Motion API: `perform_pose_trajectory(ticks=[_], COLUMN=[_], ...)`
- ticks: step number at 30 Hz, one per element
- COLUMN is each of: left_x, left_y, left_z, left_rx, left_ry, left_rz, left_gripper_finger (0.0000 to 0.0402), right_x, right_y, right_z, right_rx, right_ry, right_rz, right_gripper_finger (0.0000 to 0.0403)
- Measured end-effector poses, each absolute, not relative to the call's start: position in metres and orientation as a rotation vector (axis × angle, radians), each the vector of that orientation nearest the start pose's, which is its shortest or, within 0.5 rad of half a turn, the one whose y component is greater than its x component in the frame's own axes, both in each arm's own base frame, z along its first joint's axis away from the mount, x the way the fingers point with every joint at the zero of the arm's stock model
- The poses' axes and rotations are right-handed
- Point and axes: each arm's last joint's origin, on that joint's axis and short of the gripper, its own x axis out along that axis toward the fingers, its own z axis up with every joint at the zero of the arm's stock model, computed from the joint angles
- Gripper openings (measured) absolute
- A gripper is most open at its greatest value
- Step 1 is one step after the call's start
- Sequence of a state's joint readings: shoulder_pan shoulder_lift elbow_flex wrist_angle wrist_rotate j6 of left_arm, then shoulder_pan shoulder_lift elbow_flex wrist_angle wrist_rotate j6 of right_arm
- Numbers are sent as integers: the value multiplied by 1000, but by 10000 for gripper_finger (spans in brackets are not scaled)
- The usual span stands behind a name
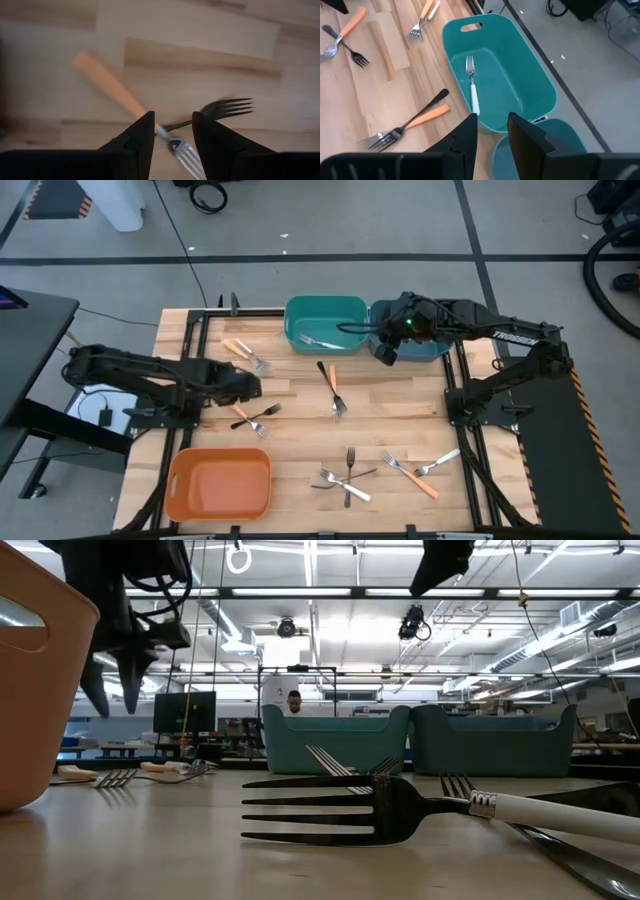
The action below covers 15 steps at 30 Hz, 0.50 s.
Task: Sort silverware by color (type)
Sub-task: Put the bottom left orange fork into the orange bin
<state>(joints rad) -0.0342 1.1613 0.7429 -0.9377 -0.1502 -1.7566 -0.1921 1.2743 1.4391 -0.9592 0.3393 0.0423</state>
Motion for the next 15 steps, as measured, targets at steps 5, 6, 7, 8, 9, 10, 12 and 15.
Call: perform_pose_trajectory(ticks=[5, 6, 7, 8, 9, 10, 12, 15], left_x=[191, 192, 193, 195, 197, 197, 199, 201], left_y=[-12, -14, -16, -19, -22, -24, -28, -33], left_z=[197, 195, 193, 190, 188, 185, 179, 173], left_rx=[-1465, -1489, -1509, -1525, -1533, -1534, -1539, -1555], left_ry=[802, 802, 808, 817, 835, 849, 883, 917], left_rz=[1340, 1362, 1377, 1386, 1395, 1409, 1436, 1478], left_gripper_finger=[141, 141, 141, 141, 141, 141, 141, 141], right_x=[234, 234, 234, 234, 234, 234, 234, 234], right_y=[-59, -60, -61, -62, -62, -63, -65, -67], right_z=[388, 388, 388, 388, 388, 388, 389, 389], right_rx=[-34, -38, -45, -53, -63, -72, -71, -67], right_ry=[793, 793, 792, 793, 797, 799, 794, 789], right_rz=[-529, -530, -528, -527, -526, -523, -531, -539], right_gripper_finger=[114, 114, 114, 114, 114, 114, 114, 114])
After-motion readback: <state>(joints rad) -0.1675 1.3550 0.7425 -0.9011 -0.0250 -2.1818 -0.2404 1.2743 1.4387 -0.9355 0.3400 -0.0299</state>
